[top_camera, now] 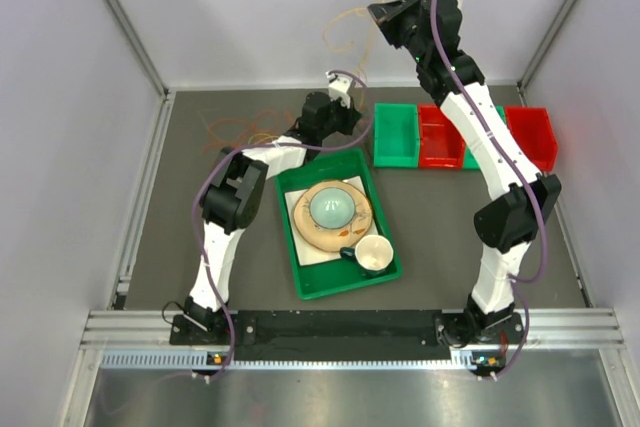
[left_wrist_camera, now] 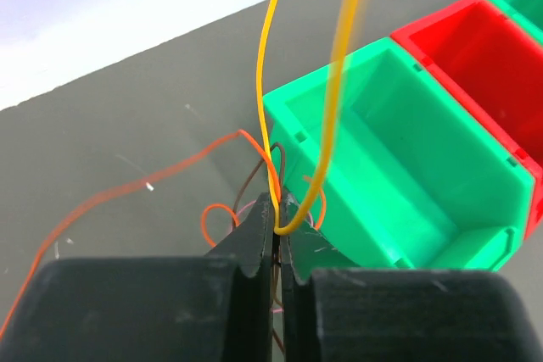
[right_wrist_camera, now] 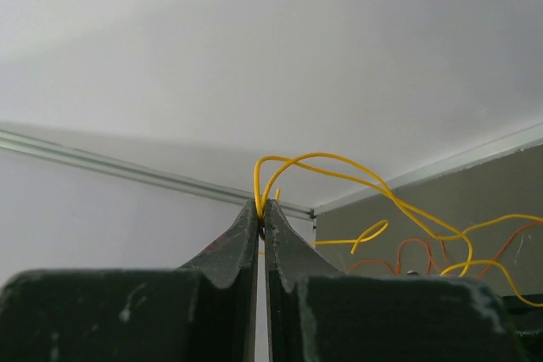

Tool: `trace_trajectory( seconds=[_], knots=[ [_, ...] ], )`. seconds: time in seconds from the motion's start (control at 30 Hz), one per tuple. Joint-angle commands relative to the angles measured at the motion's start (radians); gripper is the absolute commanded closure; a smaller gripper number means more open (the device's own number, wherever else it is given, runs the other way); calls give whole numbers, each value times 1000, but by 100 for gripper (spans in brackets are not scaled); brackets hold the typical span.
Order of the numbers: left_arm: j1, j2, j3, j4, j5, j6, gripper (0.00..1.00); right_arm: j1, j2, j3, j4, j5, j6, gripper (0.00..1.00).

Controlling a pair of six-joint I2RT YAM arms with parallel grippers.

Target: Untangle the cables

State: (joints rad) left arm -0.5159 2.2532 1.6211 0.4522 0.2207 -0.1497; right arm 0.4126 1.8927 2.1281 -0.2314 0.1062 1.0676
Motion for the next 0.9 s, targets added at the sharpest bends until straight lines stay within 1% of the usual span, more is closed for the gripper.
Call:
trace_trajectory(
  seconds=[0.0,0.13,0.2,0.23,0.33,0.37,0.43,0.47,0.57,0.6,0.63,0.7,0.73,0.8,0.83,0.87],
  knots=[
    [-3,-27,-6,20,-37,25,100,11,-40,35,35,1,0,100],
    [1,-99,-84,68,-53,22,100,11,-37,33,30,6,-3,100],
    [5,-130,-125,69,-41,12,100,9,-37,30,27,10,-6,100],
    [8,-170,-139,60,-34,7,100,9,-35,32,23,19,-12,100],
    [31,-246,-237,71,6,-30,100,3,-38,36,7,41,-34,100],
    [54,-307,-304,92,37,-59,100,-7,-40,36,4,47,-40,100],
    [98,-365,-374,115,58,-86,100,-17,-44,41,-11,75,-67,100],
    [117,-421,-427,127,71,-106,100,-27,-43,46,-22,84,-72,100],
    [194,-493,-493,132,153,-155,100,-57,-38,44,-48,93,-66,100],
    [212,-536,-501,129,204,-168,100,-60,-32,41,-52,93,-66,100],
    [243,-553,-509,125,233,-175,100,-63,-27,43,-55,96,-63,100],
    [267,-604,-520,102,285,-183,100,-69,-12,49,-80,98,-63,100],
    [289,-618,-520,92,342,-180,100,-69,6,62,-94,104,-64,100],
    [318,-652,-517,66,402,-177,100,-72,22,73,-135,124,-61,100],
    [353,-662,-515,69,490,-185,100,-75,29,63,-137,128,-61,100],
    [372,-672,-517,75,524,-210,100,-78,34,56,-138,135,-60,100]
  ],
)
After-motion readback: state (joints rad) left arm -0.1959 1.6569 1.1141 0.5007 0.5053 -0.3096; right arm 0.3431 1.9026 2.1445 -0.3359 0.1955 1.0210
